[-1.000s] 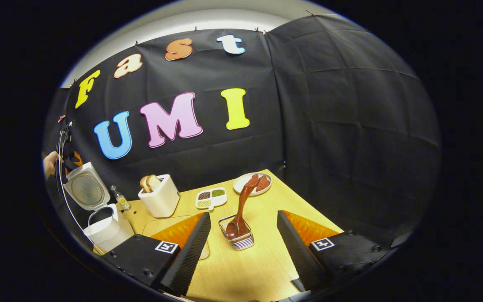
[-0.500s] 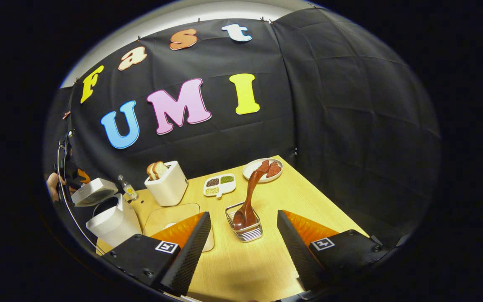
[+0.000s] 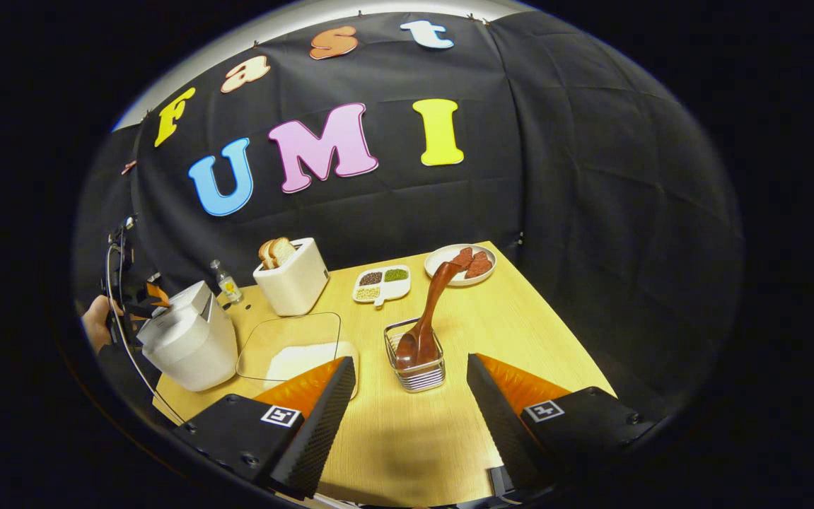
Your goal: Close the left gripper, press the button to open the rice cooker; take a wooden spoon from the chopstick holder with the right hand, scoop a spoonful of rice and pour it into the rice cooker, then put the wooden spoon back into the chopstick holder.
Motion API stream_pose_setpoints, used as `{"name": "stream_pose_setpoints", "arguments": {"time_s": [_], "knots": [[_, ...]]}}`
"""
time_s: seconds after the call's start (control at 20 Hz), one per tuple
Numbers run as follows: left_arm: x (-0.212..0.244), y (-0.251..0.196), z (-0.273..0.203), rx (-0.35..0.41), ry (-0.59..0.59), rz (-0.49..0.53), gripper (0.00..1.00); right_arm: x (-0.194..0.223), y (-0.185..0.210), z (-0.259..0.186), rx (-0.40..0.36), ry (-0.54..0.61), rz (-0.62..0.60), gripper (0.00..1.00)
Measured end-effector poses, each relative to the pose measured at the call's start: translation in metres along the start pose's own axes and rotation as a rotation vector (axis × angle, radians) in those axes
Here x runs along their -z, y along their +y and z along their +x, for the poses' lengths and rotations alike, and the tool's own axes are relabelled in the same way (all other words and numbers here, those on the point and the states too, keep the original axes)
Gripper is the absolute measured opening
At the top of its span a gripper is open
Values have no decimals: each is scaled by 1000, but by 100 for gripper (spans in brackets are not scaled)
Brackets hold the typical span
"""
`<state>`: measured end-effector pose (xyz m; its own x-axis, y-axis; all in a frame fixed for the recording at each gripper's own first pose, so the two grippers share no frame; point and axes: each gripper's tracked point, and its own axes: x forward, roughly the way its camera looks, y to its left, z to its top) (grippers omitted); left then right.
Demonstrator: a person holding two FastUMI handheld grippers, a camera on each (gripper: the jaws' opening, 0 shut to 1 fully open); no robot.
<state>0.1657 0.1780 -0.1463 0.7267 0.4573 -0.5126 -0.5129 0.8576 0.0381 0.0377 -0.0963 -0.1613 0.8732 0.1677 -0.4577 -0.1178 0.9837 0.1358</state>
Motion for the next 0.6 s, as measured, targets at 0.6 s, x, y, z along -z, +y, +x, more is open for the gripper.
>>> {"name": "stream_pose_setpoints", "arguments": {"time_s": [0.6], "knots": [[16,-12,7,-9,-61,1,100,-2,-32,38,-42,50,-79,99]]}}
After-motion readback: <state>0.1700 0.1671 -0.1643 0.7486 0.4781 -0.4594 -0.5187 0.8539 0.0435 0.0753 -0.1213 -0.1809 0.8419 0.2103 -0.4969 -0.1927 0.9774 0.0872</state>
